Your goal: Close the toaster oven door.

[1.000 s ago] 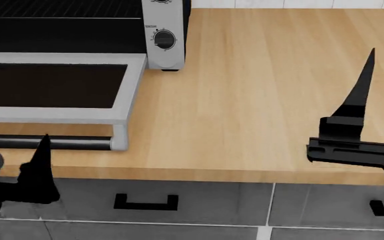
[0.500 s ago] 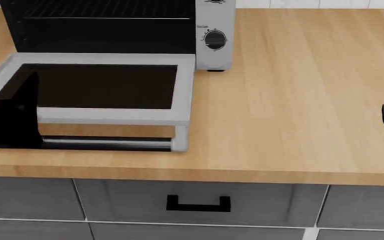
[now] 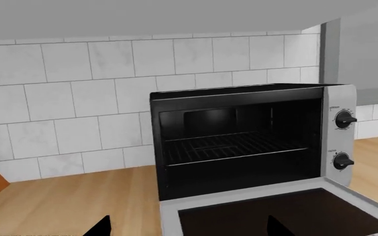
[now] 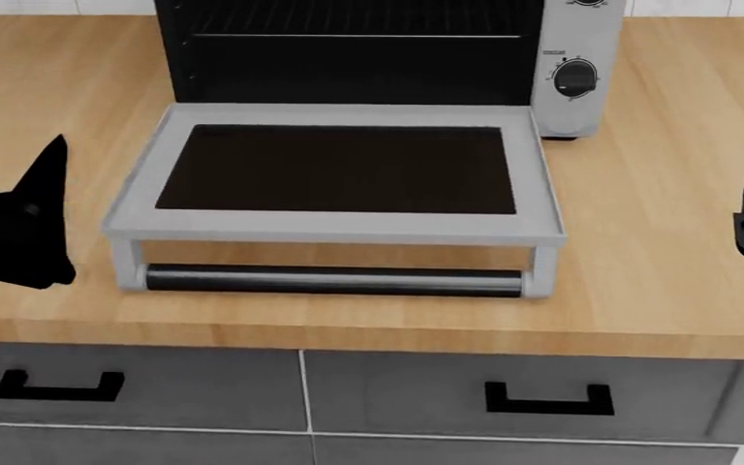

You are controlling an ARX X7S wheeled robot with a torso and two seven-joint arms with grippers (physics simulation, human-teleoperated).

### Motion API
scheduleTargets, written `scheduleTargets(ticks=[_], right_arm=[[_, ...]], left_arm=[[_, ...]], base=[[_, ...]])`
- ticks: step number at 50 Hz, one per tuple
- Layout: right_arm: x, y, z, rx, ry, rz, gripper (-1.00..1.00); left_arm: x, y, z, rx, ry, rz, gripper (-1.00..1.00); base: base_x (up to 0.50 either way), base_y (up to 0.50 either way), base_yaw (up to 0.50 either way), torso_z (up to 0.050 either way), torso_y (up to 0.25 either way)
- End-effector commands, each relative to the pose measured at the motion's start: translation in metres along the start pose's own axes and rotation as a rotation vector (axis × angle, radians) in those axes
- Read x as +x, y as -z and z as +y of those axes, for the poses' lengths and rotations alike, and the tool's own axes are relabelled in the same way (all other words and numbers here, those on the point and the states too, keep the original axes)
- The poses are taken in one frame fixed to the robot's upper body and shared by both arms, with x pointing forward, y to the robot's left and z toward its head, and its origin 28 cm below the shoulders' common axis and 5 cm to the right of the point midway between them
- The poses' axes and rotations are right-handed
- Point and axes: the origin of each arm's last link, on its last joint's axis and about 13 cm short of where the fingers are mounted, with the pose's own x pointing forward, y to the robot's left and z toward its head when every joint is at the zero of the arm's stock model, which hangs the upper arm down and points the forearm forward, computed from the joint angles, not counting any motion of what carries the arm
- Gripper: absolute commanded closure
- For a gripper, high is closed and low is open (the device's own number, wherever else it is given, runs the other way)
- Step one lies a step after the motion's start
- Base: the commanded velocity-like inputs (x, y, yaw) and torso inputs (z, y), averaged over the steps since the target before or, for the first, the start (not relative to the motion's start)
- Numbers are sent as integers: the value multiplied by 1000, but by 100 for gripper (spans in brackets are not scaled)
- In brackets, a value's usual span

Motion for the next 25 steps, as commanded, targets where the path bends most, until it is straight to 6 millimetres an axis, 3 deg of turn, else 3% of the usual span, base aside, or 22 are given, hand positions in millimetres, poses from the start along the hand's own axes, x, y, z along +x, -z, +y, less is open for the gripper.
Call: scheduleTargets(ticks=[1, 9, 15, 25], right_arm=[[-2, 1, 0, 1, -5, 4, -100], [-2, 2, 1, 2, -10, 9, -100], [-3, 0, 0, 15, -8, 6, -100], [-3, 0, 0, 3, -15, 10, -100]], left_arm=[[-1, 1, -1, 10, 6, -3, -100], [0, 3, -1, 9, 8, 1, -100], [0, 3, -1, 4, 8, 1, -100], [1, 3, -1, 4, 10, -1, -100]], base=[[0, 500, 0, 0, 0], [0, 451, 0, 0, 0], [0, 0, 0, 0, 0], [491, 0, 0, 0, 0]])
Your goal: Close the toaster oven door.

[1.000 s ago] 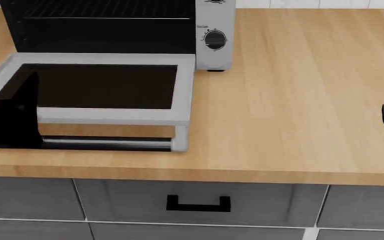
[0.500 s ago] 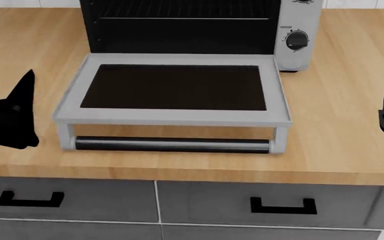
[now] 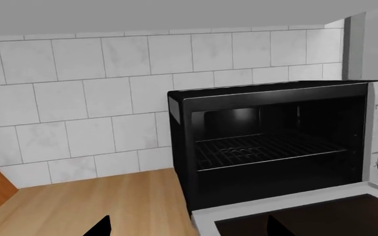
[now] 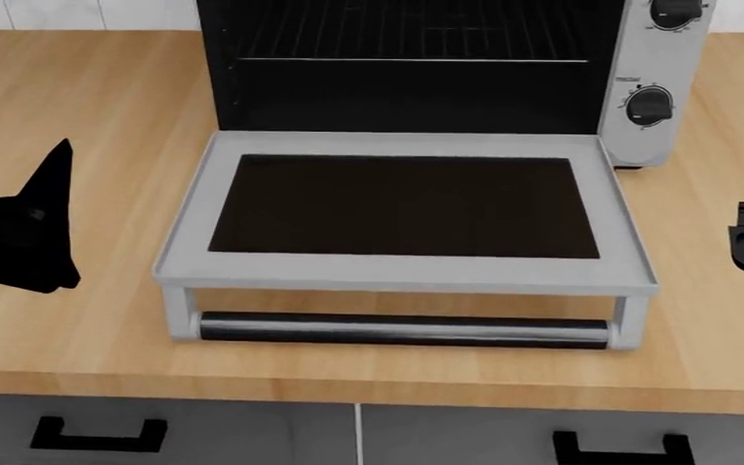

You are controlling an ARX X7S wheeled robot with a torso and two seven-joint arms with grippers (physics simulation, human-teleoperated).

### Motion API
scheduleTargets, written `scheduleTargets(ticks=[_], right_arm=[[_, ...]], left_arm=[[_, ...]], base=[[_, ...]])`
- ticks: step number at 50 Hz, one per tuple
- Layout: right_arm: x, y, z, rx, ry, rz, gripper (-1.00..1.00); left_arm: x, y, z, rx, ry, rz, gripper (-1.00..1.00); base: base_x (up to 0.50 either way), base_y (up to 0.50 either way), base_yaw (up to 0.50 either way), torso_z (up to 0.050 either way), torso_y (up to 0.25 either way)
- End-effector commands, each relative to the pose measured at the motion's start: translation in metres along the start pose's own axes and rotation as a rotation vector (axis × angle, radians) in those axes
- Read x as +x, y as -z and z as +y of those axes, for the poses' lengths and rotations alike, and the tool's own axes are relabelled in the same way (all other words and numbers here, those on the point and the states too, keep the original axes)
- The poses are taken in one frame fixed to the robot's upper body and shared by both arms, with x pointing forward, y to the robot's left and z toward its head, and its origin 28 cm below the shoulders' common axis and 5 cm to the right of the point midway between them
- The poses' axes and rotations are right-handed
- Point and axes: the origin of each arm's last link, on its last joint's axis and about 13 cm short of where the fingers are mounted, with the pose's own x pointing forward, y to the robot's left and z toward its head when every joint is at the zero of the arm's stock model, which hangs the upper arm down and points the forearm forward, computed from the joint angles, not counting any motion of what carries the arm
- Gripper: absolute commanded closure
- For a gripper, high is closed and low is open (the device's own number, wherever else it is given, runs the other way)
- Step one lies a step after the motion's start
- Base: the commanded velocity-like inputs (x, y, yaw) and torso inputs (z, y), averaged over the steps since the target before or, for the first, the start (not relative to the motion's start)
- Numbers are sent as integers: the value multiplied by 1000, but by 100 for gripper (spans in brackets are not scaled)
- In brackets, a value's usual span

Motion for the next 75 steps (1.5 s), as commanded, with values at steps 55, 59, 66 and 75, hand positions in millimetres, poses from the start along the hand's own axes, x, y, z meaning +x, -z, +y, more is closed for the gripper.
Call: scheduleTargets(ticks=[55, 59, 66, 75], right_arm=[[-7, -6, -4, 5, -4, -8, -100], [-7, -7, -5, 3, 0, -8, -100], [-9, -6, -5, 8, 2, -7, -100], [-13, -6, -7, 10, 11, -7, -100]], left_arm=[[-27, 23, 92, 1317, 487, -365, -100], [-27, 27, 98, 1433, 559, -383, -100], [-31, 28, 106, 1594, 683, -335, -100], [-37, 37, 106, 1610, 752, -236, -100]], base=[[209, 0, 0, 0, 0], [0, 0, 0, 0, 0], [0, 0, 0, 0, 0], [0, 0, 0, 0, 0]])
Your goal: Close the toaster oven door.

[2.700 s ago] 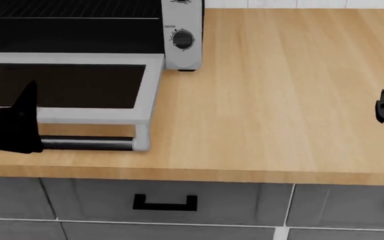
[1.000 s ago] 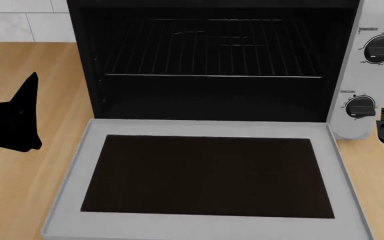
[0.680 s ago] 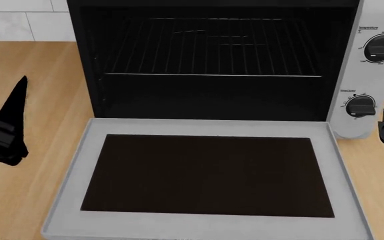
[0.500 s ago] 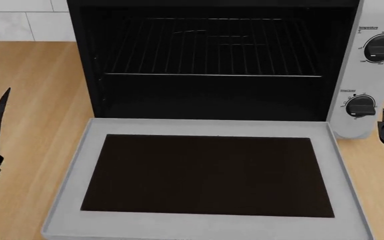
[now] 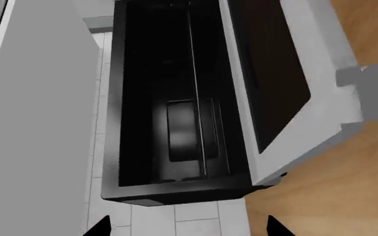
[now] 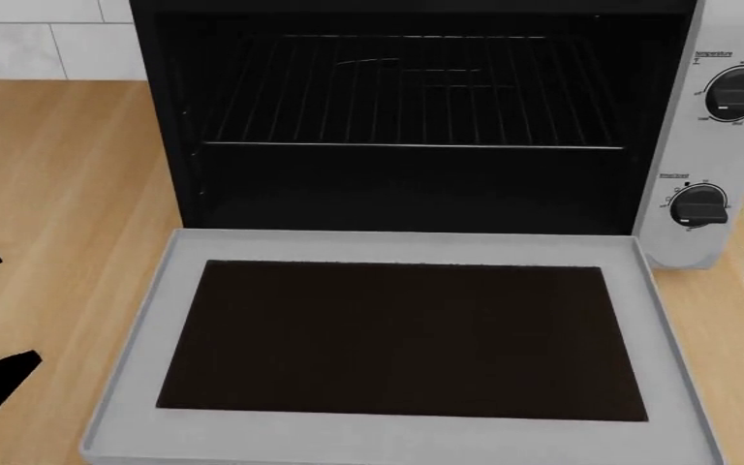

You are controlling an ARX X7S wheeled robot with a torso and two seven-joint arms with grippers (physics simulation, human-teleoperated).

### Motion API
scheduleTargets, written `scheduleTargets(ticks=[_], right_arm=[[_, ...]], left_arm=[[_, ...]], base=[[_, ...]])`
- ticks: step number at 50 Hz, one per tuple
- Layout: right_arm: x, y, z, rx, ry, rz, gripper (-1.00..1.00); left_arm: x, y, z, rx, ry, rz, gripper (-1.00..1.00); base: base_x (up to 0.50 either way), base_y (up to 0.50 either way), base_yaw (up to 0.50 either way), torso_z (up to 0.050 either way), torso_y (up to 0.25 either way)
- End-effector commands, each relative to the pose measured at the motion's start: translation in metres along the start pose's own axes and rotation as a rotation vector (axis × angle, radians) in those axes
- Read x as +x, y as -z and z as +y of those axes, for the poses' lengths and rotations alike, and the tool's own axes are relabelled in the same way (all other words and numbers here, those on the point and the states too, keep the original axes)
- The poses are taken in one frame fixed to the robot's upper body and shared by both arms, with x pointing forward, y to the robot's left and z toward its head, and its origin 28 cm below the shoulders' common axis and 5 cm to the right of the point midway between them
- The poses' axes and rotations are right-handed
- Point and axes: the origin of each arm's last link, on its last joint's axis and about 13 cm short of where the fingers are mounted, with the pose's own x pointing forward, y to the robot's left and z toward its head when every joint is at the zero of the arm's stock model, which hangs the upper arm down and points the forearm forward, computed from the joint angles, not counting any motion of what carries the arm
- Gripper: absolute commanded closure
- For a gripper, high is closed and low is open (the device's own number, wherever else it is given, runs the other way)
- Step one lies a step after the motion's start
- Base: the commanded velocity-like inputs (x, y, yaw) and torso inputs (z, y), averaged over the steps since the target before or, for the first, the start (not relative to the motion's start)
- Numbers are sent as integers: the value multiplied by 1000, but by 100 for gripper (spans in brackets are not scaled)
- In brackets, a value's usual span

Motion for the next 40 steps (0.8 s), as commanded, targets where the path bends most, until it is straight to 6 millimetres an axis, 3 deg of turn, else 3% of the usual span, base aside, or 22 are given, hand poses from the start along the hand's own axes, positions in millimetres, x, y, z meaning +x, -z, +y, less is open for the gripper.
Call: scheduleTargets(ticks=[1, 14, 40], right_arm=[[-4, 0, -2, 1, 7, 0, -100], [-2, 4, 2, 4, 0, 9, -100], [-2, 4, 2, -6, 3, 15, -100]], left_arm=[[-10, 1, -14, 91, 208, -41, -100], [7, 7, -32, 58, 224, -37, -100], [65, 30, -20, 78, 195, -100, -100]], base=[[0, 0, 0, 0, 0], [0, 0, 0, 0, 0], [0, 0, 0, 0, 0]])
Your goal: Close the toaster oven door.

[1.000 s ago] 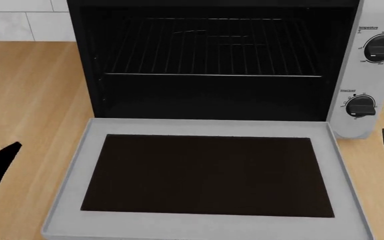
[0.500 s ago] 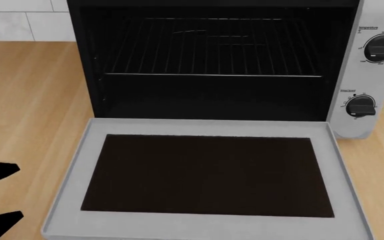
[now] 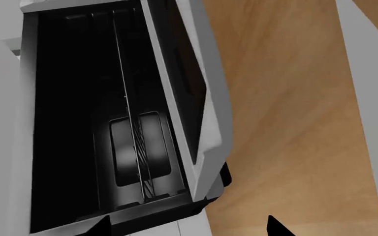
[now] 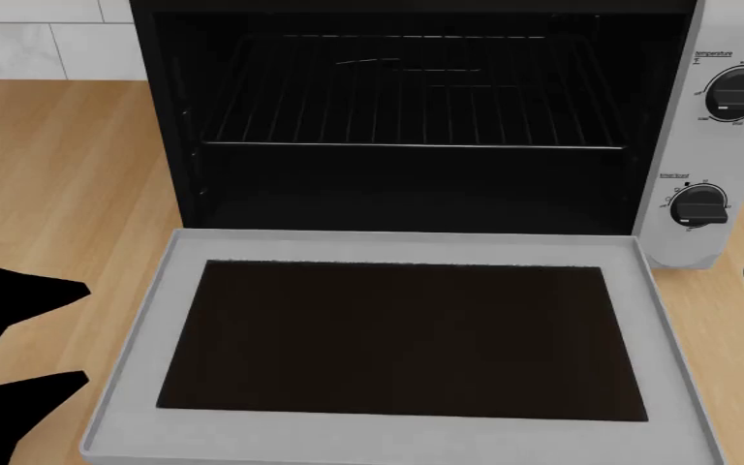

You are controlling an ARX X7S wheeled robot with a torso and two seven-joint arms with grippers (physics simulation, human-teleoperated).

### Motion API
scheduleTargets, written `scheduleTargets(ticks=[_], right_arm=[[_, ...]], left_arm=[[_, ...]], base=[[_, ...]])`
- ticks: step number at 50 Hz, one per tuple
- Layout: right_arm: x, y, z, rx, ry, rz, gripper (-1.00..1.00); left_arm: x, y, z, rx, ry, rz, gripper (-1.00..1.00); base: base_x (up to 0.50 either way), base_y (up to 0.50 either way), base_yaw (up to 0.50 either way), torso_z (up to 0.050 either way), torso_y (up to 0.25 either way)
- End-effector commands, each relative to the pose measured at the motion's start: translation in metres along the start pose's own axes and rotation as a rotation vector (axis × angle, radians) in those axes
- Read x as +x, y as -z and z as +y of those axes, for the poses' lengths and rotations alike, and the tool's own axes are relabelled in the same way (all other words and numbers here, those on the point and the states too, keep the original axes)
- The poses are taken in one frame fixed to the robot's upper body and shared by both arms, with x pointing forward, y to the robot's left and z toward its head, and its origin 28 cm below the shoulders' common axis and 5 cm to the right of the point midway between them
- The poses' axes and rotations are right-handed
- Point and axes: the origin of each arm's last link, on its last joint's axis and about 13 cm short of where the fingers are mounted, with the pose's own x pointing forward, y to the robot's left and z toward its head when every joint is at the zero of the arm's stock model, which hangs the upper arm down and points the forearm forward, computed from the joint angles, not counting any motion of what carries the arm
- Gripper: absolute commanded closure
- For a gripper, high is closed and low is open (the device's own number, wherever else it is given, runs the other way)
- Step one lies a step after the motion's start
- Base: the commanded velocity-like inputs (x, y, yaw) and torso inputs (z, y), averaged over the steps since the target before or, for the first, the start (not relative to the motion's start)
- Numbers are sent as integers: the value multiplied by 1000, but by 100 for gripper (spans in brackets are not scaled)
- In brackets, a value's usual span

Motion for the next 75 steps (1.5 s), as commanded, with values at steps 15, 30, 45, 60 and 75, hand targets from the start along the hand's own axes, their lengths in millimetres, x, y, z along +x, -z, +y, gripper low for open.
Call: scheduleTargets(ticks=[15, 30, 45, 60, 75], right_arm=[[-4, 0, -3, -11, 16, 7, -100], [-5, -1, -4, -14, 18, 6, -100], [-6, -5, -7, -14, 27, -1, -100], [-9, -8, -11, -14, 40, -8, -100], [-9, -12, -11, -14, 39, -17, -100]], left_arm=[[51, 11, 9, 27, 9, -107, -100], [56, 5, 25, 96, -131, -237, -100], [45, -9, 31, -61, -407, -202, -100], [35, -15, 27, -178, -579, -126, -100], [21, -34, 0, -303, -758, 8, -100]], base=[[0, 0, 0, 0, 0], [0, 0, 0, 0, 0], [0, 0, 0, 0, 1], [0, 0, -1, 0, 1], [0, 0, 0, 0, 2]])
